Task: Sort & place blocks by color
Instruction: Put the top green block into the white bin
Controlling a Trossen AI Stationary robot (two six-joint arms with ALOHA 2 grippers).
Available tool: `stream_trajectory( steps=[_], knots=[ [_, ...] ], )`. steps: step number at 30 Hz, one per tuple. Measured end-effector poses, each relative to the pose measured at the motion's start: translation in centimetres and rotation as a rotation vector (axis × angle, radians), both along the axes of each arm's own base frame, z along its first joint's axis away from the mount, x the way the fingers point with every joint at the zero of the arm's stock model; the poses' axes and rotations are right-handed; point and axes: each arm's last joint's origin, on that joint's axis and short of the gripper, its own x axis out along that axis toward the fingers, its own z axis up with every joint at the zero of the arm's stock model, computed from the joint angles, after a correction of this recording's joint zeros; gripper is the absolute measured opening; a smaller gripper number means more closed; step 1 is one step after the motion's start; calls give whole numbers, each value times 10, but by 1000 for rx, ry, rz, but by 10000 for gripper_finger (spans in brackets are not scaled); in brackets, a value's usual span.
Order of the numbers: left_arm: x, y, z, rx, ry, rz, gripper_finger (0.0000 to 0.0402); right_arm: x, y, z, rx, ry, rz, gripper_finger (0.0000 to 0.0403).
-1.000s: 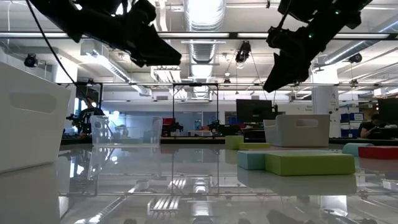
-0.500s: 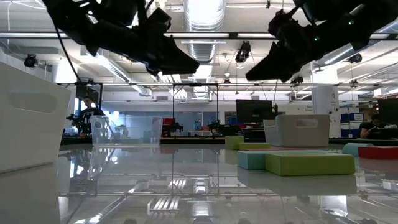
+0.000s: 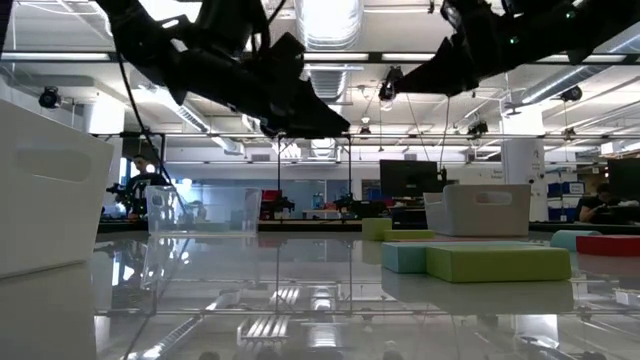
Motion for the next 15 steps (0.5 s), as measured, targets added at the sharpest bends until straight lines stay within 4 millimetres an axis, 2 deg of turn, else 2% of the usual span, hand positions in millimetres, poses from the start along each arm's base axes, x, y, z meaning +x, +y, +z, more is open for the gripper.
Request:
stream_trajectory(
  steps=[7,15],
  knots=[
    [23,2,-9,-2,21,0,209,-14,0,9,-13,-50,23,64],
    [59,4,-33,-10,87,1,209,-22,1,1,16,-41,25,63]
  ],
)
